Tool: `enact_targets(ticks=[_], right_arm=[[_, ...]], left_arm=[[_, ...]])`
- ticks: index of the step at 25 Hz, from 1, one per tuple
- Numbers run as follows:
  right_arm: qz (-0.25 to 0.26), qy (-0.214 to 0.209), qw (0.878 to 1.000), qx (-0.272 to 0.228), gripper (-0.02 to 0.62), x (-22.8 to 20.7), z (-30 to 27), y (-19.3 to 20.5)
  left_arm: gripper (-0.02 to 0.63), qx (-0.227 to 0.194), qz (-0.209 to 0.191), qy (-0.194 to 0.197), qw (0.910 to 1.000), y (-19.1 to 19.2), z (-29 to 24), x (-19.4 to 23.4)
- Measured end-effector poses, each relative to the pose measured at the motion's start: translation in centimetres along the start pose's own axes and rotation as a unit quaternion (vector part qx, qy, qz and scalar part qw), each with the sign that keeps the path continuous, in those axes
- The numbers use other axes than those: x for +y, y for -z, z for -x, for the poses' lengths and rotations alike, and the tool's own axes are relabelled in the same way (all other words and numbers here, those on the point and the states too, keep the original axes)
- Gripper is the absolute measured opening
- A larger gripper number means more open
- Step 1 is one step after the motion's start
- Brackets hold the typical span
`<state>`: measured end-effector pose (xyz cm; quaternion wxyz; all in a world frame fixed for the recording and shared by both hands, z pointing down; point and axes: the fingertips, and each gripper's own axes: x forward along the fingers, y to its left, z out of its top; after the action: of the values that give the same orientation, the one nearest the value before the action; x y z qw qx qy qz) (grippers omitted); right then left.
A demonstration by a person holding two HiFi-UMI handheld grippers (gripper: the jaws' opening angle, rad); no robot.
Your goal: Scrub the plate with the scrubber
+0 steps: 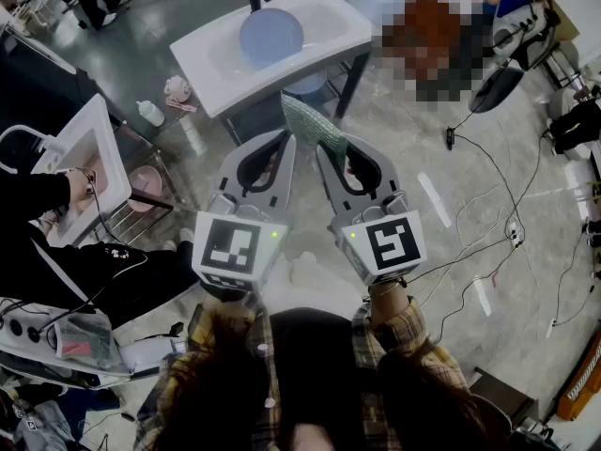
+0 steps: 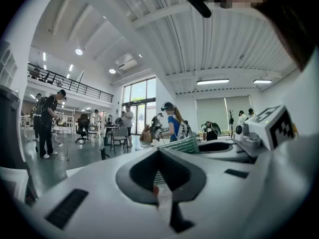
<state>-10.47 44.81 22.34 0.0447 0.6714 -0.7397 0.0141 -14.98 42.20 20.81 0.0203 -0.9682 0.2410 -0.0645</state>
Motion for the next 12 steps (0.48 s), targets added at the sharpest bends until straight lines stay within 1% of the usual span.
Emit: enact_targets(ticks=[4, 8, 10, 12], right_arm=[[-0.003, 0.001, 1.0, -0.01, 0.097, -0.23, -0.48, -0.64], [0.002, -0.013, 1.0, -0.01, 0.097, -0.24, -0.35, -0.74], [-0.003, -0.01, 1.0, 0.006, 0.097, -0.52, -0.09, -0.28], [-0.005, -0.015, 1.0, 0.0, 0.097, -0.49, 0.14, 0.01]], left_arm=[[0.014, 0.0, 0.001, -0.003, 1.0, -0.09, -0.37, 0.19], [0.014, -0.006, -0.004, -0.01, 0.9999, -0.52, -0.54, 0.05], [0.014, -0.003, 0.005, -0.017, 0.9998, -0.62, -0.48, -0.16], [0.014, 0.0, 0.018, -0.029, 0.9994, -0.53, -0.23, -0.36]])
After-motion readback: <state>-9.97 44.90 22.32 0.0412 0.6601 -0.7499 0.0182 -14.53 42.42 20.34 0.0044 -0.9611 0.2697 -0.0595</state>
